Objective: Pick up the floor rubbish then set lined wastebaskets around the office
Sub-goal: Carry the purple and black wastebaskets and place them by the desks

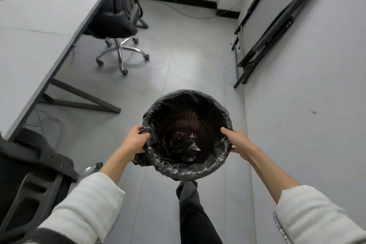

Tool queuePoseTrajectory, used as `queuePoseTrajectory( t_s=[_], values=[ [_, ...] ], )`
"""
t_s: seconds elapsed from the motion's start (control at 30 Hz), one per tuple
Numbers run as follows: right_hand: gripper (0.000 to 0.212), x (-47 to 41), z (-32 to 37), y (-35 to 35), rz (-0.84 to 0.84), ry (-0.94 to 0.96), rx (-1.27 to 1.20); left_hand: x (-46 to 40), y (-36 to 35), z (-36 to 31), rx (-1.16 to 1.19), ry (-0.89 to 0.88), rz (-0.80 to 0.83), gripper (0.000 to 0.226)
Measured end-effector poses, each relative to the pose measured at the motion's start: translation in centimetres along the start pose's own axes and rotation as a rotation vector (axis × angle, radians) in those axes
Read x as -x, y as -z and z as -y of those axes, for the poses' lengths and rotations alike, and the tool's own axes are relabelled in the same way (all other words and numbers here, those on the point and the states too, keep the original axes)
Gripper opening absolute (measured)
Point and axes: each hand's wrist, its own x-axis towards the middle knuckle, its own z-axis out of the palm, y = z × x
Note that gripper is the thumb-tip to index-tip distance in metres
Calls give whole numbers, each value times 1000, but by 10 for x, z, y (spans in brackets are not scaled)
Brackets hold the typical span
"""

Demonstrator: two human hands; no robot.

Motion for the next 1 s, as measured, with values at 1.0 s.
queuePoseTrajectory(
  t_s=[1.0],
  values=[
    [15, -632, 661, 57, -59, 75, 1, -607, -64, -626, 58, 77, -107, 32]
  ],
)
